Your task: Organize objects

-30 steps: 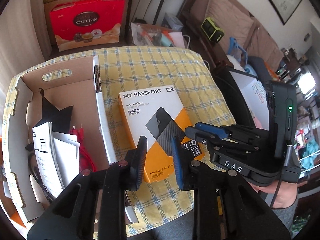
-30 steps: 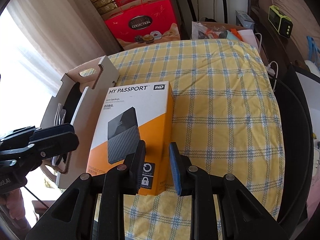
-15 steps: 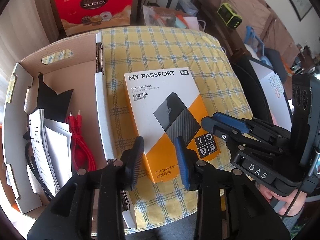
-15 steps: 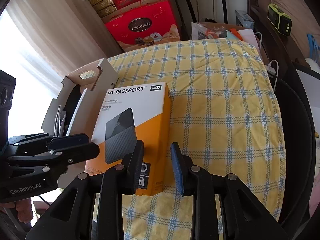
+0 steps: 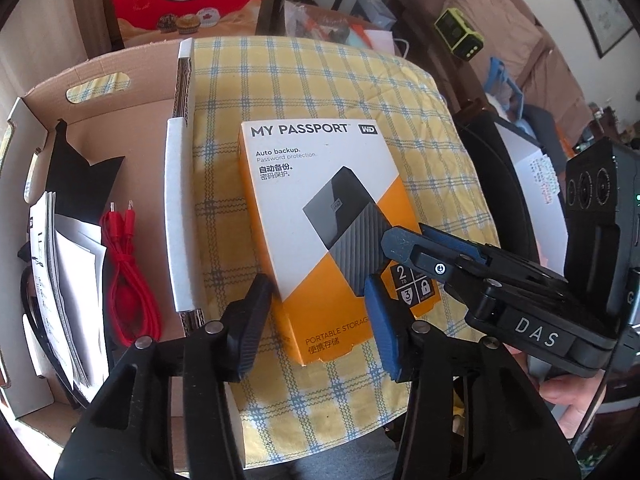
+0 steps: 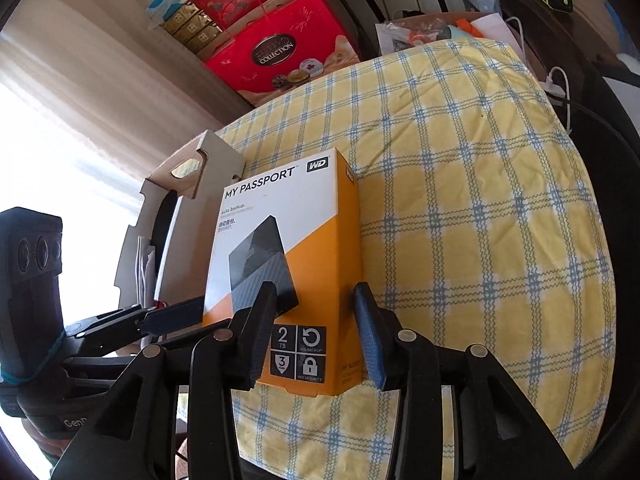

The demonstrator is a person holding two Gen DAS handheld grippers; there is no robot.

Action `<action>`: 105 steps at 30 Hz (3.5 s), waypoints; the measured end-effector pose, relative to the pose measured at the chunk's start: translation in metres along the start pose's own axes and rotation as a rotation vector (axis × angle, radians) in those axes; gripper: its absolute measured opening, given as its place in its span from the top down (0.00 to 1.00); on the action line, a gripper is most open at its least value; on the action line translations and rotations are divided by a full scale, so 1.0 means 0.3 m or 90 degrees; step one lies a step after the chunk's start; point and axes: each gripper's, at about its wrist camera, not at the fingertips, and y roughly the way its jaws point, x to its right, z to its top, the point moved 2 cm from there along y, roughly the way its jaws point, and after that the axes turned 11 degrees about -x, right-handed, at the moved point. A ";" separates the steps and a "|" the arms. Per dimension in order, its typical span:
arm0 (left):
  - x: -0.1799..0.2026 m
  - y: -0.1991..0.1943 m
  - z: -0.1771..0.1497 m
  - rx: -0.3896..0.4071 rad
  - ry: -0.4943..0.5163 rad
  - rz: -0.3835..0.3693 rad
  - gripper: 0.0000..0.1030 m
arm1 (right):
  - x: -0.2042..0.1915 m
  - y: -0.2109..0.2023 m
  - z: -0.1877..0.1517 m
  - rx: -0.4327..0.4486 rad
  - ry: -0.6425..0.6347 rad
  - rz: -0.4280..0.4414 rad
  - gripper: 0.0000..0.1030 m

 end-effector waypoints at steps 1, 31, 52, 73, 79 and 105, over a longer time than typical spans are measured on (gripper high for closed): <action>0.001 -0.009 0.000 0.005 0.001 -0.008 0.60 | -0.003 -0.009 -0.003 0.003 0.001 -0.004 0.61; -0.548 -0.402 0.016 0.151 -0.134 -0.029 0.61 | -0.609 0.128 0.207 -0.016 -0.141 0.026 0.61; -0.688 -0.291 0.026 0.120 -0.172 -0.013 0.59 | -0.612 0.335 0.224 -0.070 -0.131 0.020 0.61; -0.599 -0.433 -0.192 0.209 -0.129 0.053 0.15 | -0.591 0.084 0.028 0.037 -0.229 -0.098 0.24; -0.510 -0.442 -0.255 0.240 -0.098 0.072 0.07 | -0.568 0.009 -0.042 0.079 -0.231 -0.138 0.11; -0.356 -0.385 -0.482 0.283 -0.102 0.095 0.00 | -0.454 -0.179 -0.362 0.205 -0.168 -0.239 0.00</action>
